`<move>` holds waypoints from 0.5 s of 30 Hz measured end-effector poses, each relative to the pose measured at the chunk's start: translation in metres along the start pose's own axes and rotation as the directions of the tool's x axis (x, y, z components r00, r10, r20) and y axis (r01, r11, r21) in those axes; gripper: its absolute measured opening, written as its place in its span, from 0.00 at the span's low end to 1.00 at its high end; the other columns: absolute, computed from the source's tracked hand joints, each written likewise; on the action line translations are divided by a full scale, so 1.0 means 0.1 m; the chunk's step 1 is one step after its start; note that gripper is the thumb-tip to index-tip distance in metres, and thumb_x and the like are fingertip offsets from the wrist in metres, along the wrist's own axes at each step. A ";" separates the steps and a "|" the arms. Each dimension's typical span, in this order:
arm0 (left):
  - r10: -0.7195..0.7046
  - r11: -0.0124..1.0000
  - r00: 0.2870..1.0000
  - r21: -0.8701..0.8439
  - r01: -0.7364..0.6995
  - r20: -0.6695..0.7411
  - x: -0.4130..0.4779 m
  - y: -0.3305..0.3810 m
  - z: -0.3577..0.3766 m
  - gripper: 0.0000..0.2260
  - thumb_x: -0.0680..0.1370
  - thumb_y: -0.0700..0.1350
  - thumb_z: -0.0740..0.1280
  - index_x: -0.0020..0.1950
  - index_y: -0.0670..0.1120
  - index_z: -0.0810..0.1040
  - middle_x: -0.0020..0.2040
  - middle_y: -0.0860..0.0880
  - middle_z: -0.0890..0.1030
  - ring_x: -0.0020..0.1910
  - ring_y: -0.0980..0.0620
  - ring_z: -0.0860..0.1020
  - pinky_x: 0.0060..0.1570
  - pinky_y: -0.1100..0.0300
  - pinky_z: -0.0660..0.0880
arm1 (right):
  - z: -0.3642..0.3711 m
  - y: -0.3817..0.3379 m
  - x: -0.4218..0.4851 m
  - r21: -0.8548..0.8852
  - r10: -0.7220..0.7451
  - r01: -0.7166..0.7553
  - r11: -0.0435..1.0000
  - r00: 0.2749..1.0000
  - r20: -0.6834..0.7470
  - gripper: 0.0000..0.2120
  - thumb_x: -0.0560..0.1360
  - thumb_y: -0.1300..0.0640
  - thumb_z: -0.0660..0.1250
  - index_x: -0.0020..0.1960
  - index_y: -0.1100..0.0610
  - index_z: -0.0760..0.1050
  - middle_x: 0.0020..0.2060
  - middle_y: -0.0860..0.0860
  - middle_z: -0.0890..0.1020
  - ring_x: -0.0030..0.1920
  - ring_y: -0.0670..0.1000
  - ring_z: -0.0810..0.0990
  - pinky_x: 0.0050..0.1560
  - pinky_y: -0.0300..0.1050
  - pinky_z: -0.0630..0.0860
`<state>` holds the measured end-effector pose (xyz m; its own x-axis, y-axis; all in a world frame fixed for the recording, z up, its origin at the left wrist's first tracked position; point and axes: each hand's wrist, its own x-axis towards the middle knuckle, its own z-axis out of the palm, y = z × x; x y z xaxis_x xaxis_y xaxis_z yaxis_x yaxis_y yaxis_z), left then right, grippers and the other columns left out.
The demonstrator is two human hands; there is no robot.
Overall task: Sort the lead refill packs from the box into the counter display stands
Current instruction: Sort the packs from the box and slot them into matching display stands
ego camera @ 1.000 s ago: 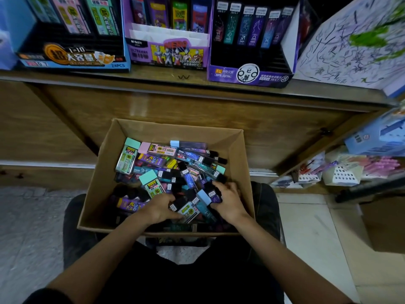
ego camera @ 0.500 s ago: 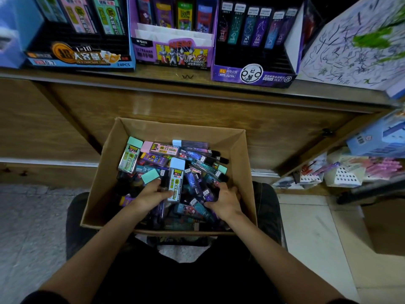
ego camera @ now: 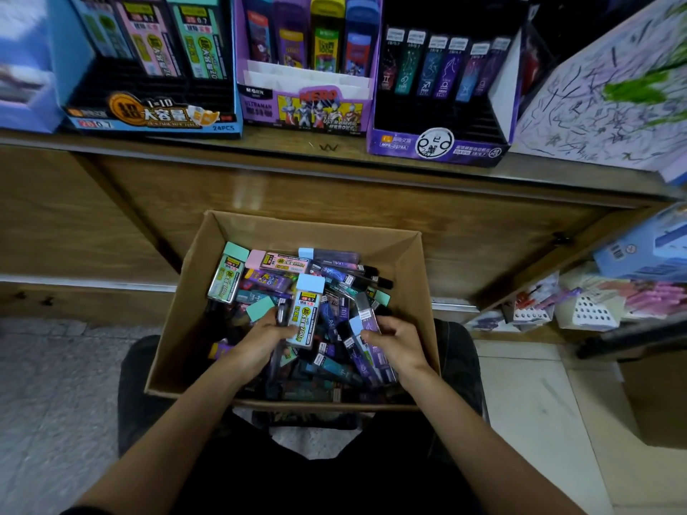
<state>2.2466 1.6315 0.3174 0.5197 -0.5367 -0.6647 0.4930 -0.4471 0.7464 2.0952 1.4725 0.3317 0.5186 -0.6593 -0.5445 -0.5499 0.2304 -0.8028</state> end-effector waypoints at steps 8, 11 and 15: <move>-0.004 0.983 1.000 0.182 0.009 -0.027 -0.03 0.00 0.01 0.25 0.79 0.38 0.63 0.74 0.39 0.58 0.67 0.41 0.72 0.57 0.44 0.75 0.44 0.58 0.74 | 0.10 -0.09 -0.02 0.193 0.143 -0.152 0.969 0.988 0.064 0.11 0.70 0.65 0.72 0.52 0.63 0.78 0.38 0.54 0.83 0.36 0.51 0.81 0.38 0.41 0.78; 0.001 0.991 1.000 0.130 -0.002 0.012 -0.08 0.04 0.05 0.28 0.78 0.38 0.64 0.75 0.40 0.55 0.70 0.43 0.68 0.63 0.45 0.72 0.48 0.58 0.71 | 0.10 -0.21 -0.04 0.423 0.140 -0.184 0.887 0.981 0.133 0.09 0.70 0.66 0.71 0.50 0.63 0.78 0.39 0.55 0.84 0.37 0.51 0.83 0.39 0.43 0.80; 0.008 1.000 0.997 -0.020 -0.007 0.071 -0.16 0.10 0.15 0.27 0.76 0.36 0.66 0.73 0.41 0.60 0.63 0.43 0.76 0.60 0.39 0.75 0.58 0.45 0.74 | 0.17 -0.45 -0.11 0.573 0.042 -0.177 0.800 0.970 0.240 0.12 0.71 0.65 0.69 0.54 0.65 0.77 0.47 0.59 0.84 0.45 0.54 0.83 0.47 0.50 0.80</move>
<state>2.2323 1.6248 0.3360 0.4733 -0.5895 -0.6546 0.5030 -0.4292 0.7502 2.1256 1.4819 0.3697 0.6371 -0.4578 -0.6201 -0.1566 0.7109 -0.6856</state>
